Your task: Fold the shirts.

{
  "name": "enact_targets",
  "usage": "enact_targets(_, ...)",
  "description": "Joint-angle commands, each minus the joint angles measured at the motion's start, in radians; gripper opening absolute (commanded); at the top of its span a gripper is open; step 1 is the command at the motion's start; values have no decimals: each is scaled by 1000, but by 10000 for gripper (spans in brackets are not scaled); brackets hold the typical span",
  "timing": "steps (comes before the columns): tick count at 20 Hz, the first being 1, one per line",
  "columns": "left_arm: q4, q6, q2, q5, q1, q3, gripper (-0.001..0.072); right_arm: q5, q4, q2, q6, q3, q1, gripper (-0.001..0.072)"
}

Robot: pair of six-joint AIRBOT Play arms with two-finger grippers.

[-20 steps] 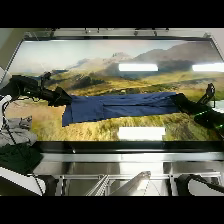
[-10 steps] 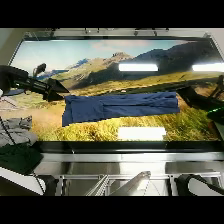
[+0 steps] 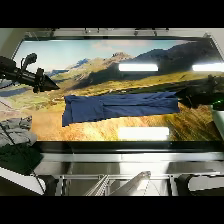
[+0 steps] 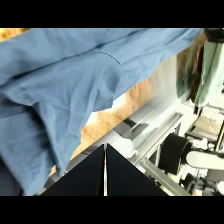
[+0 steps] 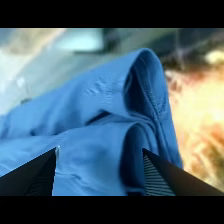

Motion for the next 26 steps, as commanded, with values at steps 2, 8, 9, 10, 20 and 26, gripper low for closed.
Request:
enact_targets(2, 0, -6, 1, 12, -52, 7, 9, 7, -46, -99, 12, 43, 9, 585)
enact_targets(8, -3, -6, 0, -10, -148, 7, 18, 43, -77, -137, 14, 42, 51, 511)
enact_targets(9, -3, -6, 0, -19, -166, 7, 18, 42, -76, -137, 14, 43, 71, 510)
enact_targets(10, -4, -6, 0, -31, -190, 7, 18, 42, -73, -137, 14, 43, 90, 509)
enact_targets(20, 3, -12, -19, -462, -534, -142, 16, 274, -54, -57, 6, 105, 73, 20)
enact_targets(26, 63, -93, -262, -534, -789, 50, 15, 541, -32, -9, -5, 201, -61, 20)
